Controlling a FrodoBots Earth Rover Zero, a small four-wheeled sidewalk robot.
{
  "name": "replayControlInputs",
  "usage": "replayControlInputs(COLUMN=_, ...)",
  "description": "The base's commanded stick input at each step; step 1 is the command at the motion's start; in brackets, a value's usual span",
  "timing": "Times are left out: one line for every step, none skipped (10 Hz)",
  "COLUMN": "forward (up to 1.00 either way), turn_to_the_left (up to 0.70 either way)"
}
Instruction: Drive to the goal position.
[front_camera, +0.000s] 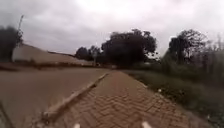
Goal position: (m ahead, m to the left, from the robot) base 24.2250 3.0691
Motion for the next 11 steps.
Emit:
replayControlInputs(forward=0.7, turn_to_the_left=0.0)
replayControlInputs(forward=0.7, turn_to_the_left=0.0)
replayControlInputs(forward=0.7, turn_to_the_left=-0.35)
replayControlInputs(forward=0.7, turn_to_the_left=-0.35)
replayControlInputs(forward=0.7, turn_to_the_left=-0.32)
replayControlInputs(forward=0.7, turn_to_the_left=-0.16)
replayControlInputs(forward=0.7, turn_to_the_left=0.01)
replayControlInputs(forward=0.7, turn_to_the_left=0.0)
replayControlInputs(forward=0.7, turn_to_the_left=0.0)
replayControlInputs(forward=0.7, turn_to_the_left=0.0)
replayControlInputs(forward=0.7, turn_to_the_left=0.0)
